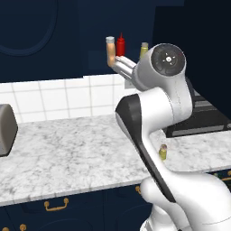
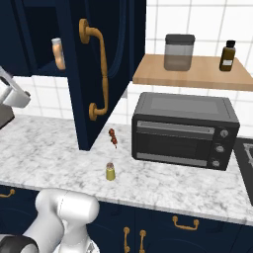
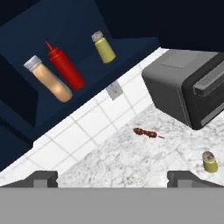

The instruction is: Put the shaker and condiment bottle from the counter next to their counterparts in the cabinet.

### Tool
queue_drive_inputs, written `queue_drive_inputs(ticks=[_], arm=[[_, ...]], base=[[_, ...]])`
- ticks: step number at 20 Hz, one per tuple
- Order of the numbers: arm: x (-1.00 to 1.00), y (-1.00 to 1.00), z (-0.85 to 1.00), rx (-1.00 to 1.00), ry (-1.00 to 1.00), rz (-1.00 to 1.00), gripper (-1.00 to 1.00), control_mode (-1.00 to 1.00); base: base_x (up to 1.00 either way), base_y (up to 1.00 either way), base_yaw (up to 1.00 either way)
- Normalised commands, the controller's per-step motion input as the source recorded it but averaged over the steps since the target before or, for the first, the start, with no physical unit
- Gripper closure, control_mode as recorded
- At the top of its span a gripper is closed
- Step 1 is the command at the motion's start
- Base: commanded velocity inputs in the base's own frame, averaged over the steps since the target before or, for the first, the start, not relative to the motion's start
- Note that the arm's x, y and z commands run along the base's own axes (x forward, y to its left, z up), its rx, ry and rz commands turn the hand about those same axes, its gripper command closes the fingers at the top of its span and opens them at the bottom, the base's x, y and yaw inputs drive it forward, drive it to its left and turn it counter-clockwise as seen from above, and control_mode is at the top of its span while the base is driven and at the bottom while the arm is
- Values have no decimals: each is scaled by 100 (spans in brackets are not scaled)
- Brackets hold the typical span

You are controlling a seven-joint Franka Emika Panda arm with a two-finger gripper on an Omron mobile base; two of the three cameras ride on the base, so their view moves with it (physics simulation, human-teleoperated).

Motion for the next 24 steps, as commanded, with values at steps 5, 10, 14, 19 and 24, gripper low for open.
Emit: queue_drive_inputs(ticks=[5, 10, 14, 19, 24], arm=[[-49, -28, -50, 1, -1, -11, -100, -100], [-22, -32, -62, 0, -1, -2, -100, -100], [-10, -18, -68, 0, 0, -1, -100, -100], [-4, -8, -60, 0, 0, -4, -100, -100], [-4, -7, -35, 0, 0, -10, -100, -100]], base=[[0, 0, 0], [0, 0, 0], [0, 0, 0], [0, 0, 0], [0, 0, 0]])
